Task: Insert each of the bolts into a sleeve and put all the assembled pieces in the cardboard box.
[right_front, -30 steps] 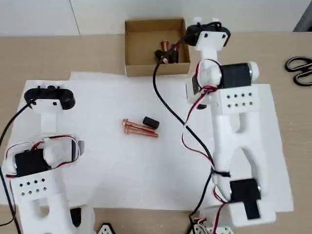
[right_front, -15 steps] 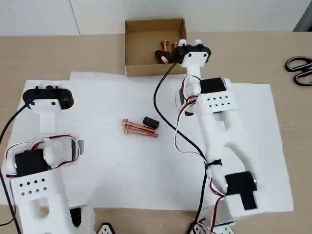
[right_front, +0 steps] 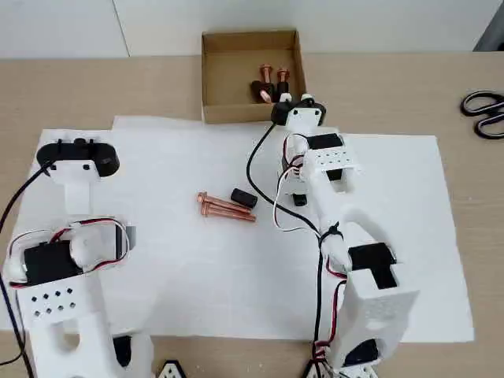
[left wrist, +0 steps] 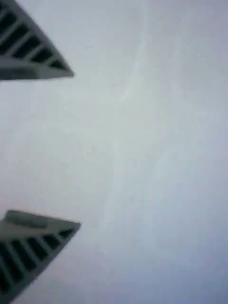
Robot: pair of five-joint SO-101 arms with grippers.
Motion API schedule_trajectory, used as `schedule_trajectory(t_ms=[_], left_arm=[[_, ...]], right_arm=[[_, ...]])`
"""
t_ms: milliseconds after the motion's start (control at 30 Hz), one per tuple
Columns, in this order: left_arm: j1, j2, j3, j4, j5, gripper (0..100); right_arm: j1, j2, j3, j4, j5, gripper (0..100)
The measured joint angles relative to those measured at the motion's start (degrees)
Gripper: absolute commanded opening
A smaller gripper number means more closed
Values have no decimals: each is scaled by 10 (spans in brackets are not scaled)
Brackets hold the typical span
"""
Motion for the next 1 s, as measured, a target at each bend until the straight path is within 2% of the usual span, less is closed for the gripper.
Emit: schedule_trajectory(t_ms=[167,500,1000], left_arm=[[0,0,0,0,0,185],[0,0,0,0,0,185],[0,0,0,0,0,185]], right_arm=[[-1,0,-1,5,1,99],[-1,0,-23,70,9,100],[-1,1,-39,101,11,135]])
